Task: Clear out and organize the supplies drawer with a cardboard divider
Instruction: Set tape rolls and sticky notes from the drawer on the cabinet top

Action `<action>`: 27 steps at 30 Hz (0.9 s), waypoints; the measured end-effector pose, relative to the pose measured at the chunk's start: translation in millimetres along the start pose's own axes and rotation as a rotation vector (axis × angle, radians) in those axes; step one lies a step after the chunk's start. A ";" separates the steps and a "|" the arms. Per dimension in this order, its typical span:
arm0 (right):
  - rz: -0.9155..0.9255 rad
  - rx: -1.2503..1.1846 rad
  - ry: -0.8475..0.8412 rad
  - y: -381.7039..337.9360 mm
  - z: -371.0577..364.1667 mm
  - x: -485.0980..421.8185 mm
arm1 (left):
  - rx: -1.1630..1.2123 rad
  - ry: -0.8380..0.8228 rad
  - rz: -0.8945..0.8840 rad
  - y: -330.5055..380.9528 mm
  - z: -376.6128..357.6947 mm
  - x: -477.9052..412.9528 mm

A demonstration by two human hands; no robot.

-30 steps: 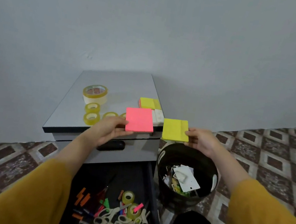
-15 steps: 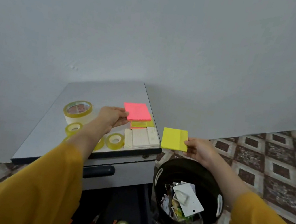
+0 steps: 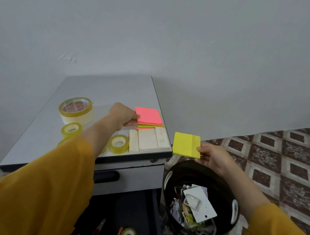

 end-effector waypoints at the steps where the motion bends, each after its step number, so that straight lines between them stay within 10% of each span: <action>1: 0.001 0.007 0.000 0.7 1.0 0.1 | -0.020 0.000 0.000 -0.2 -0.4 -1.3; 27: 0.130 0.181 0.101 -70.5 -79.6 -49.2 | -0.316 0.011 -0.237 -2.2 50.6 14.8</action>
Point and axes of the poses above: each hand's wrist, its own x-axis away from the middle knuckle, its own z-axis out of the back of the hand, y = z × x, the point moved 3 cm from there along -x, towards the middle knuckle, and after that the axes turned 9 degrees about -y, right-handed, at the moved point
